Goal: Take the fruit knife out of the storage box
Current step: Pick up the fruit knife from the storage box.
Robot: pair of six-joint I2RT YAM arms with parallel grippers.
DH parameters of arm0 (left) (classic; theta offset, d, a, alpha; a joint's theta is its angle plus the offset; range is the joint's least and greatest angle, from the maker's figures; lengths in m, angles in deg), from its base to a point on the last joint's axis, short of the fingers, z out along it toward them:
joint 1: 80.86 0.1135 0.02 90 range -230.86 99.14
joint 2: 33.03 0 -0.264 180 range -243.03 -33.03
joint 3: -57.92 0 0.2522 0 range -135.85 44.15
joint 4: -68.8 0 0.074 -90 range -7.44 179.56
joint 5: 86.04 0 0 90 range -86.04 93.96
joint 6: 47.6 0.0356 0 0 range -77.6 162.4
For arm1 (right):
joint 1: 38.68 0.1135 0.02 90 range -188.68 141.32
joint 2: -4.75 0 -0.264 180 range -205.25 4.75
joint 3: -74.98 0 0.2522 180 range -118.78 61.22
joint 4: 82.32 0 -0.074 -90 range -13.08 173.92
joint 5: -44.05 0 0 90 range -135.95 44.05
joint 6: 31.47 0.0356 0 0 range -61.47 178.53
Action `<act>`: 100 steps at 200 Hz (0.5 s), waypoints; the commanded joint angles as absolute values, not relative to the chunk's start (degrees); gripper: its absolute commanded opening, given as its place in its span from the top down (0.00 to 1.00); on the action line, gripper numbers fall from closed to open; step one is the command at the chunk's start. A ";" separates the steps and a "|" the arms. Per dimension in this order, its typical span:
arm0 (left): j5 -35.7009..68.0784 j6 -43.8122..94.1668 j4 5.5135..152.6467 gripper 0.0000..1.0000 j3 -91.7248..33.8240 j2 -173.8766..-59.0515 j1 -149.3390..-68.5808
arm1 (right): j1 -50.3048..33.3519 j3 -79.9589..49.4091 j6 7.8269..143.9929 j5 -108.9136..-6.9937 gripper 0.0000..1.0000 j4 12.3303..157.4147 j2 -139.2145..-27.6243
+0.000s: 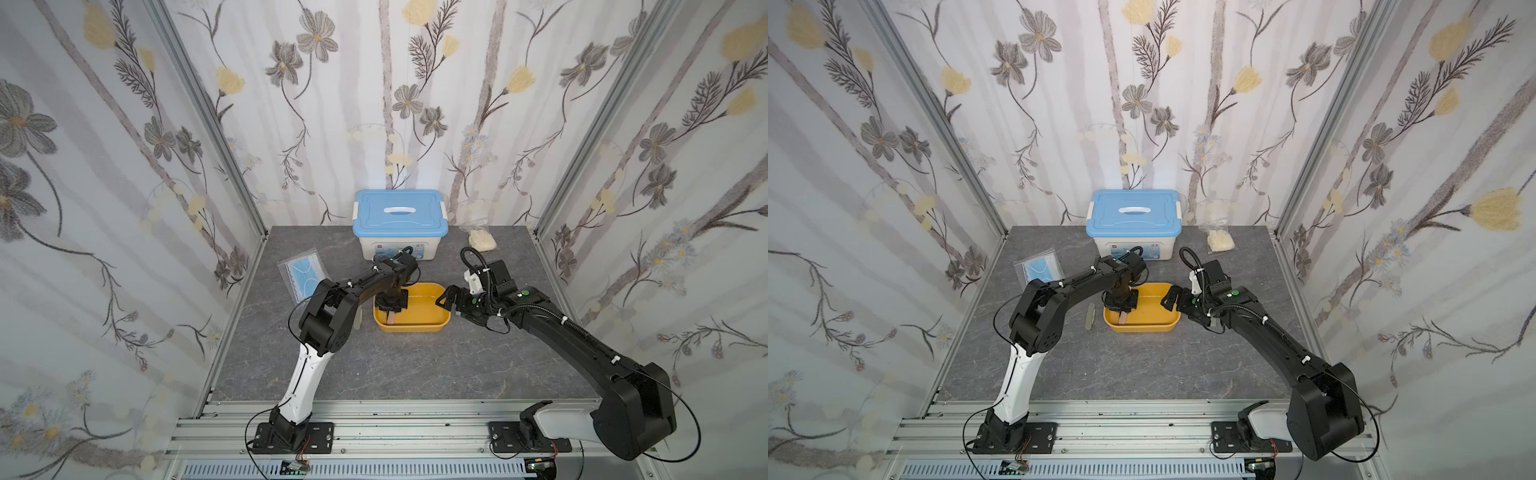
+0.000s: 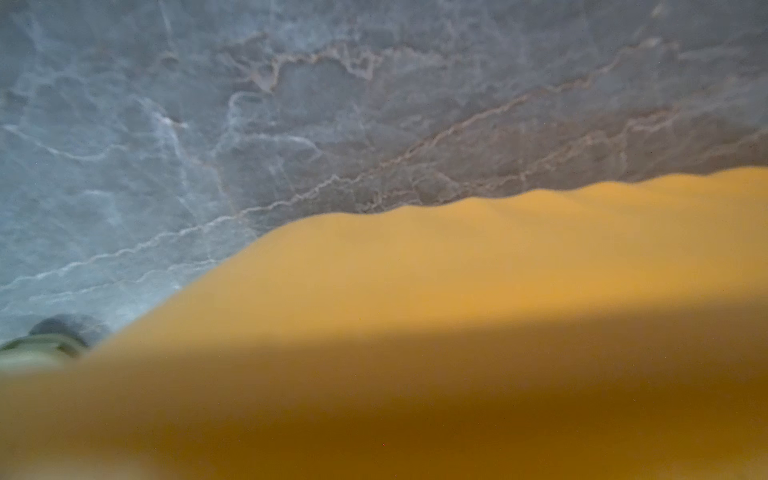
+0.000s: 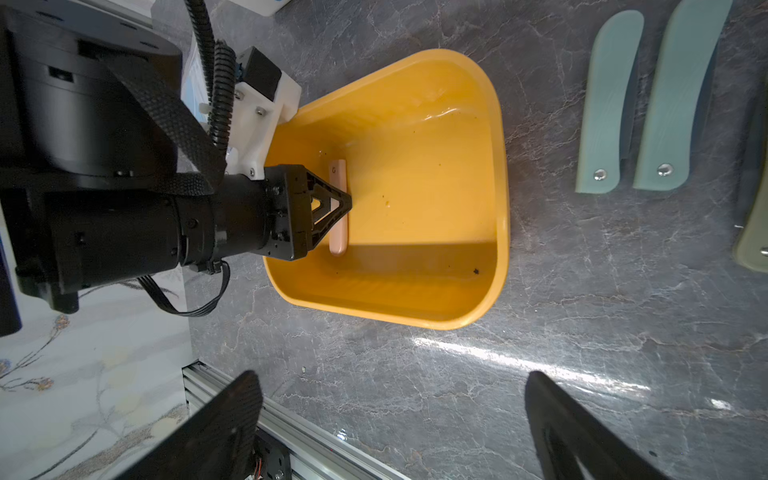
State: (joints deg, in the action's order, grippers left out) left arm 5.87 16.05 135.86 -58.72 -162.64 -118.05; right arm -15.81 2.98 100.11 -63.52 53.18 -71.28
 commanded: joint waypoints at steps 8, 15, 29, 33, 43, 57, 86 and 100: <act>6.20 16.48 138.50 0.81 -58.59 -163.84 -118.04 | -15.74 2.86 100.60 -62.69 0.00 54.04 -71.04; 6.07 16.59 138.73 0.81 -58.67 -163.82 -118.11 | -15.74 2.86 100.61 -62.67 0.00 54.04 -71.12; 5.72 16.82 138.98 0.82 -58.85 -163.51 -118.05 | -15.74 2.85 100.69 -62.74 0.00 54.14 -71.28; 5.59 16.90 139.08 0.82 -58.85 -163.36 -118.04 | -15.74 2.77 100.71 -62.66 0.00 54.15 -71.28; 5.45 17.11 139.16 0.83 -58.94 -163.11 -118.04 | -15.74 2.77 100.71 -62.73 0.00 54.21 -71.39; 5.28 17.41 139.59 0.85 -59.29 -162.83 -118.06 | -15.74 2.75 100.71 -62.60 0.00 54.26 -71.37; 4.89 18.10 140.23 0.93 -59.97 -162.37 -118.10 | -15.74 2.77 100.70 -62.74 0.00 54.39 -71.54; 4.67 18.44 140.63 1.00 -60.59 -162.14 -118.04 | -15.74 2.77 100.71 -62.65 0.00 54.40 -71.55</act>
